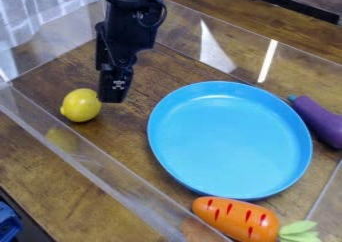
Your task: Remove the lemon from the blue tray and put it on the table
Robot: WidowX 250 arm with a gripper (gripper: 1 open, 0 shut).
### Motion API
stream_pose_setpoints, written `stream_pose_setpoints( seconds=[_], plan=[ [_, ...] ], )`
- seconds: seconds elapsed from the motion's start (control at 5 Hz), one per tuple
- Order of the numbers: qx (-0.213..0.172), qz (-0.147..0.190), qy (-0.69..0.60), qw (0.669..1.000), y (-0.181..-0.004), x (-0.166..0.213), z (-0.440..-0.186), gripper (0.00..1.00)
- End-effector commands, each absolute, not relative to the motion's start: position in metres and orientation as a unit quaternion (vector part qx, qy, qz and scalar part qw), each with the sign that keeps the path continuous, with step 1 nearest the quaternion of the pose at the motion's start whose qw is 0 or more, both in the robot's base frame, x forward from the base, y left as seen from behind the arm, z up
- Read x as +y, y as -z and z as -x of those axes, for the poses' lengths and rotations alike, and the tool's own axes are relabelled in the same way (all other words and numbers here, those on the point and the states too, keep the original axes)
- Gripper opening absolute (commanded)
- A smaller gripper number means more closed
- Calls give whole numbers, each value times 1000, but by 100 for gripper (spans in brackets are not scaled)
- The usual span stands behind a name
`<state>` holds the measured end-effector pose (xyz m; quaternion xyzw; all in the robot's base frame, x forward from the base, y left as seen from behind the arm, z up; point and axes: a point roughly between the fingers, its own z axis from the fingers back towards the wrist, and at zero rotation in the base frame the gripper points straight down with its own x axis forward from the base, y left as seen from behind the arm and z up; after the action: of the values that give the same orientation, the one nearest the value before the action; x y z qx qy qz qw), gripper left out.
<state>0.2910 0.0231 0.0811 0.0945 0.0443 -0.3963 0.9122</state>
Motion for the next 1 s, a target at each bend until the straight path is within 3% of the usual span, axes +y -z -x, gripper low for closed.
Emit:
stream_pose_setpoints(
  seconds=[0.0,0.4,0.6,0.8],
  plan=[
    [16,-109,413,904,-97,32,-290,100],
    [17,-117,411,904,-80,31,-279,100],
    [14,-120,411,904,-75,28,-274,0],
    [6,-124,445,887,-55,21,-272,100]
  ],
)
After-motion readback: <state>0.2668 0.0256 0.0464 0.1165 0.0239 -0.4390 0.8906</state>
